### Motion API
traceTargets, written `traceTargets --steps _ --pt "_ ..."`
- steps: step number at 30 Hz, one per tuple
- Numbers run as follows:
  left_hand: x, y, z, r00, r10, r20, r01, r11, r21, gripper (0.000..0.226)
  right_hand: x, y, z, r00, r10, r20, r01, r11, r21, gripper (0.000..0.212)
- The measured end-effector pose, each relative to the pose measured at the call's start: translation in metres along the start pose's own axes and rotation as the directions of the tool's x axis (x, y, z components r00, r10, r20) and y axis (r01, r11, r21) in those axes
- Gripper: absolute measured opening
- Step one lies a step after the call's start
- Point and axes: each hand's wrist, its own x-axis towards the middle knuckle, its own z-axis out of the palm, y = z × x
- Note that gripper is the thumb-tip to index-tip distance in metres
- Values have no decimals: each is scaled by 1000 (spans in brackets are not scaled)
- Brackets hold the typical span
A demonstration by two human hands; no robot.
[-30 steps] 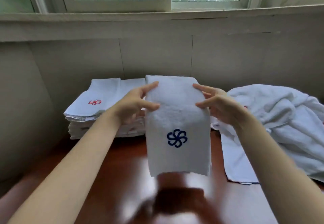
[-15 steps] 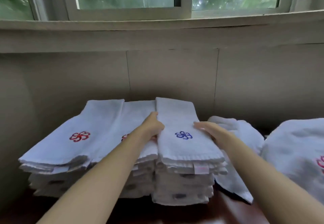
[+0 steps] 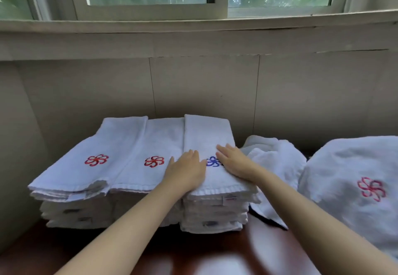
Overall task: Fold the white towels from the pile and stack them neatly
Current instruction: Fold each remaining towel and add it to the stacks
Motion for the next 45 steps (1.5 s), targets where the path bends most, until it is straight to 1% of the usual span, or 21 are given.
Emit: traceTargets --steps 4,7,9,10,11,13,14,15,16,17,20,23,27,28,30,32,34,37,39,42,45 --pt "-32 0 2 995 -46 -89 46 999 -2 55 -52 1 -2 999 43 33 -49 977 210 48" --pt "-56 9 4 980 -61 -190 65 998 19 53 -99 4 -5 997 8 72 -25 973 229 54" --pt "-71 21 7 961 -3 -278 14 999 37 50 -130 16 -12 997 32 76 -50 967 249 55" --pt "-79 30 9 936 57 -347 -48 998 34 47 -146 24 -18 996 62 66 -76 970 233 55" --pt "-87 41 10 889 138 -436 -139 990 31 41 -162 34 -23 993 107 48 -114 972 207 55" --pt "-101 66 20 746 306 -592 -339 939 58 28 -193 55 -32 977 211 -9 -206 963 176 53" --pt "-107 79 26 704 362 -612 -417 907 57 23 -208 66 -35 966 257 -36 -247 954 169 50" --pt "-111 92 32 693 406 -596 -482 875 36 22 -223 77 -37 953 297 -53 -286 946 155 47" --pt "-113 105 38 720 436 -540 -525 851 -14 27 -235 87 -37 943 328 -58 -319 939 129 45" --pt "-114 120 44 774 437 -459 -527 846 -84 33 -247 96 -36 935 349 -57 -343 935 96 45" --pt "-101 150 69 921 300 -247 -361 897 -257 52 -266 109 -18 938 342 -60 -345 938 -40 51" --pt "-80 170 86 968 214 -129 -246 910 -334 70 -268 112 7 950 271 -155 -303 920 -251 53" --pt "-51 182 99 984 144 -105 -171 930 -327 77 -259 121 20 934 263 -243 -324 910 -260 53" --pt "-47 184 101 988 114 -104 -141 938 -315 74 -257 123 22 930 264 -256 -328 910 -252 53" --pt "-42 189 99 991 85 -108 -112 954 -278 55 -256 125 23 921 271 -280 -337 915 -223 55" --pt "-45 191 96 985 143 -96 -160 966 -204 35 -256 123 21 918 262 -299 -334 916 -222 57" --pt "-56 191 93 977 213 -19 -213 959 -188 29 -257 117 17 916 245 -317 -327 914 -241 60" --pt "-83 179 85 962 232 146 -179 935 -306 16 -261 105 14 907 215 -363 -300 933 -197 68" --pt "-105 163 81 945 256 203 -157 900 -407 9 -264 95 13 913 224 -340 -284 949 -138 74" --pt "-137 130 83 917 302 261 -109 818 -565 13 -272 75 13 921 283 -269 -323 939 -117 80" --pt "-165 100 81 892 317 321 -51 777 -627 24 -279 47 15 925 241 -293 -277 957 -89 81"
